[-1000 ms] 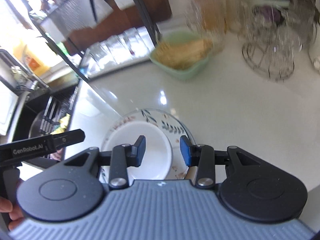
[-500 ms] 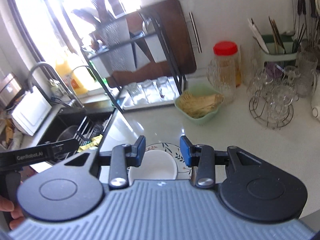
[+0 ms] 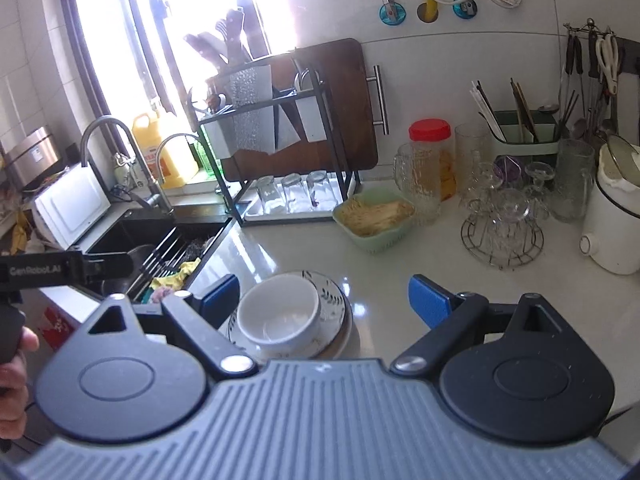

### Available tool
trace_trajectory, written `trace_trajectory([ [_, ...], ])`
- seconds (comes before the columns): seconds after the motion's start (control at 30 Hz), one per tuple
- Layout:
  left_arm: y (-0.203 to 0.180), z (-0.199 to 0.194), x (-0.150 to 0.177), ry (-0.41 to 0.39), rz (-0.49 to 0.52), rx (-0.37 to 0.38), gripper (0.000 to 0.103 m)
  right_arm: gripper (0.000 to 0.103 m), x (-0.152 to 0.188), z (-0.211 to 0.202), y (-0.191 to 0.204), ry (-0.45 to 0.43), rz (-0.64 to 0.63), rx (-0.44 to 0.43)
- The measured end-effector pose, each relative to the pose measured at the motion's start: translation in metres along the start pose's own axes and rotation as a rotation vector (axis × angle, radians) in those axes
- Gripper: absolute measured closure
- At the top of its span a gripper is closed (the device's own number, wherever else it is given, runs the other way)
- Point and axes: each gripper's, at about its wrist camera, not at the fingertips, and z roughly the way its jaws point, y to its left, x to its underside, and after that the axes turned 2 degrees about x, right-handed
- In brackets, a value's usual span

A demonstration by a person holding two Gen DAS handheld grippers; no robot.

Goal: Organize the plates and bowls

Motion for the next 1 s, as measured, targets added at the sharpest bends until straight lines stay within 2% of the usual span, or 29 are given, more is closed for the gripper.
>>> trace_trajectory([
  [0.23, -0.019, -0.023, 0.042, 0.013, -0.007, -0.011, 0.004, 0.010, 0.026, -0.028, -0.009, 0.001, -0.021, -0.003],
  [0.47, -0.027, -0.040, 0.072, 0.030, -0.007, -0.040, 0.004, 0.010, 0.046, -0.038, -0.012, 0.023, -0.031, -0.019],
  [0.63, -0.028, -0.044, 0.083, 0.048, -0.004, -0.060, 0.004, 0.010, 0.054, -0.041, -0.012, 0.024, -0.039, -0.021],
  [1.0, -0.023, -0.047, 0.092, 0.085, 0.017, -0.051, 0.004, 0.010, 0.061, -0.039, -0.007, 0.036, -0.035, -0.024],
])
